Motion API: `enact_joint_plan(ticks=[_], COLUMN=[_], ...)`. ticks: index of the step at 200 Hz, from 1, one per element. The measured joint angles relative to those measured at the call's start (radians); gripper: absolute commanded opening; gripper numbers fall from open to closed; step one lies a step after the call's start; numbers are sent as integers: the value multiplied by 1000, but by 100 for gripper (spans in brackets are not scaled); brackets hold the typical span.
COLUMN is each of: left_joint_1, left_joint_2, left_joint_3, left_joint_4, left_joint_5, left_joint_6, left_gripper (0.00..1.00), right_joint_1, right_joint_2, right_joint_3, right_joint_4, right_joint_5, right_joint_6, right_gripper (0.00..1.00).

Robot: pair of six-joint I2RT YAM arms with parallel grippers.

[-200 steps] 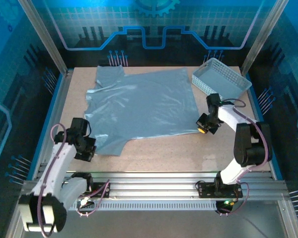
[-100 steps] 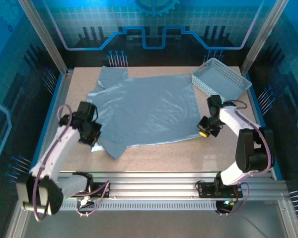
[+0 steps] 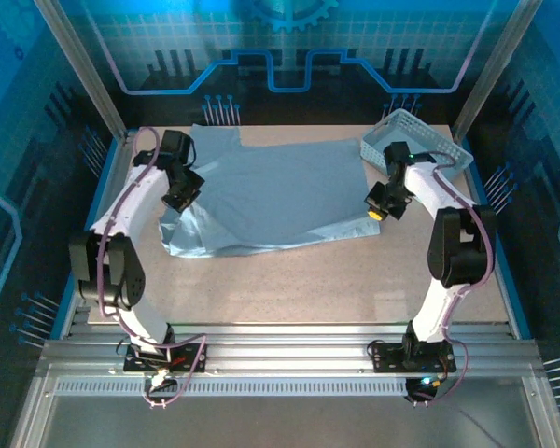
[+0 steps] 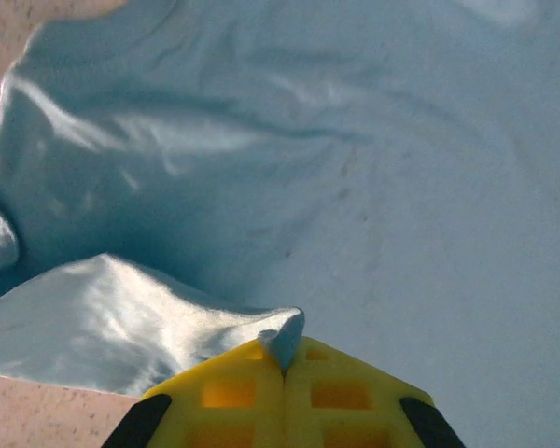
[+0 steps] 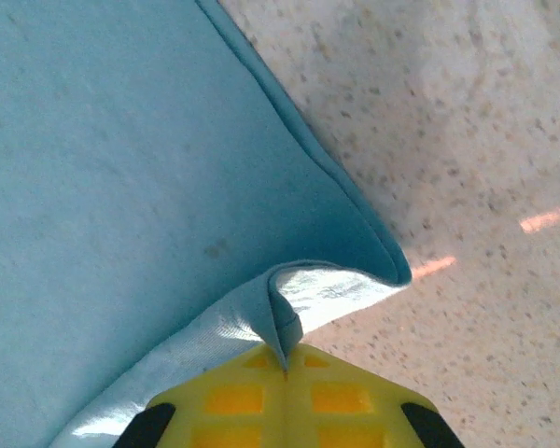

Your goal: Fold and stack the t-shirts

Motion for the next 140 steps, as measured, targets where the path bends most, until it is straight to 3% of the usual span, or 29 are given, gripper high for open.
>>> enact_joint_plan(ticks=[140], left_joint_1=[99], left_joint_2=[78], left_joint_3=[116], left_joint_4=[-16], left_joint_5=[-56], left_joint_6=[97], left_gripper=[0], right_joint_1=[3], right_joint_2=[229], right_joint_3=[281], right_joint_4=[-56], right_joint_5=[12], right_joint_6=[-28], right_gripper=[0])
